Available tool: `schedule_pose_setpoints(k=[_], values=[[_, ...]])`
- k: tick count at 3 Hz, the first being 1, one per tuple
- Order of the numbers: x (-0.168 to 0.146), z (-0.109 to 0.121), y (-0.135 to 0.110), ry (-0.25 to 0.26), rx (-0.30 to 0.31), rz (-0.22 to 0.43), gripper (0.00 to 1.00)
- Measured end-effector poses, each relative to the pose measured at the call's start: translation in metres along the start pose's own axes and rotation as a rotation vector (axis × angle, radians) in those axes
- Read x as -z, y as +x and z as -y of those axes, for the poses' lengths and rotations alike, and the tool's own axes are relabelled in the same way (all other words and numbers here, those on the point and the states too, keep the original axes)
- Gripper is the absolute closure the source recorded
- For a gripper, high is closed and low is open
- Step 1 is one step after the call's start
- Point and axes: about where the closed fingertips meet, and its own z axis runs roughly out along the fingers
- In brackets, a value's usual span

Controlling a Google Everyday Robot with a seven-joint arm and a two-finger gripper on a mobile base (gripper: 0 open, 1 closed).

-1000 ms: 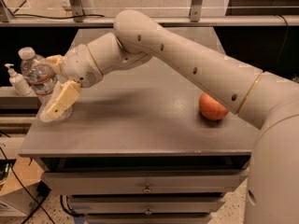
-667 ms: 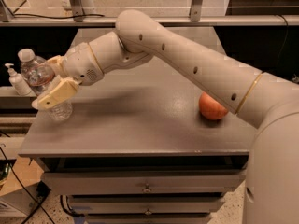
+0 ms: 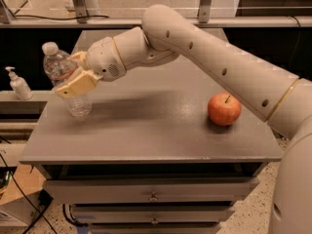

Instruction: Knock water bottle over

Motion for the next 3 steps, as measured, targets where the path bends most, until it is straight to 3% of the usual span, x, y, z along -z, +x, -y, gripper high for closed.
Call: schedule_pose_setpoints(k=[1, 2, 3], values=[[0.047, 0.008, -0.002, 0.080, 0.017, -0.133, 1.00], [0.093, 0.015, 0.006, 0.155, 0.040, -0.377, 0.82], [0.120, 0.018, 0.024, 0.186, 0.052, -0.619, 0.59]])
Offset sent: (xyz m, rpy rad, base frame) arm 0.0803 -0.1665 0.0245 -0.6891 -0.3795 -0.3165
